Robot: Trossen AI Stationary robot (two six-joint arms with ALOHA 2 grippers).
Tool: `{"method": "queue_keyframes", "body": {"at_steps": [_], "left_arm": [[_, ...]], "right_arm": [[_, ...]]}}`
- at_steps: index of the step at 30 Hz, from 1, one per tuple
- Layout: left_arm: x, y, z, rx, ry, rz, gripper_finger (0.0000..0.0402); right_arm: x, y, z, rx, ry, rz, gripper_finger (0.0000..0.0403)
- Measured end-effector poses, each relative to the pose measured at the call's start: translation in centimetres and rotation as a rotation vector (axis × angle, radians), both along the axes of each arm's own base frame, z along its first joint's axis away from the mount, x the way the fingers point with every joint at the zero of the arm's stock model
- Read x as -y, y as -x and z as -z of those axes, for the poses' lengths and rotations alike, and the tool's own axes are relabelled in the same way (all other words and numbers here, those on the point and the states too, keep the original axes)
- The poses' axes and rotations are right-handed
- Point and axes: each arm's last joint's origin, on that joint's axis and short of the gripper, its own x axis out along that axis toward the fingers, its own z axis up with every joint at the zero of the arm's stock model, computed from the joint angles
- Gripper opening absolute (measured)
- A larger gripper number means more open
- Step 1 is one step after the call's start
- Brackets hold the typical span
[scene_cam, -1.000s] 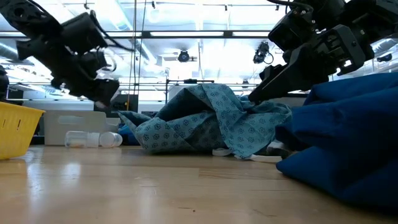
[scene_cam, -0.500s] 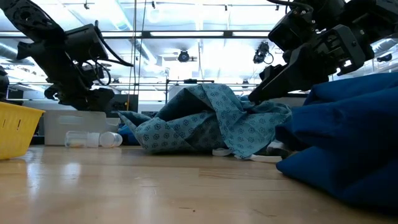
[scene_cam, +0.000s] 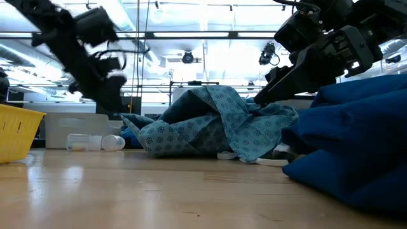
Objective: Pick & place medical supplies in basket/bin
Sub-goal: Put the white pill bottle into the gray bin
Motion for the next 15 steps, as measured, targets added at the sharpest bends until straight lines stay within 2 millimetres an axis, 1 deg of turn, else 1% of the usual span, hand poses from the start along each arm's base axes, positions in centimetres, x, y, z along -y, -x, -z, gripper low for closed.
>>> {"method": "queue_keyframes", "body": {"at_steps": [5, 8, 11, 15], "left_arm": [[0.4, -1.9, -2.8, 0.057, 0.138, 0.281, 0.0205], [0.6, -2.5, -3.9, 0.070, 0.175, 0.395, 0.0205], [0.4, -2.6, -4.0, 0.060, 0.216, 0.392, 0.0205], [0.1, -2.4, -2.9, 0.006, 0.334, 0.309, 0.0205]], "right_arm": [[0.0, 0.0, 0.0, -0.001, -0.002, 0.001, 0.0229], [0.0, 0.0, 0.0, -0.001, -0.002, 0.001, 0.0229], [0.0, 0.0, 0.0, -0.008, -0.007, 0.004, 0.0229], [0.0, 0.1, 0.1, -0.021, -0.018, 0.001, 0.0229]]}}
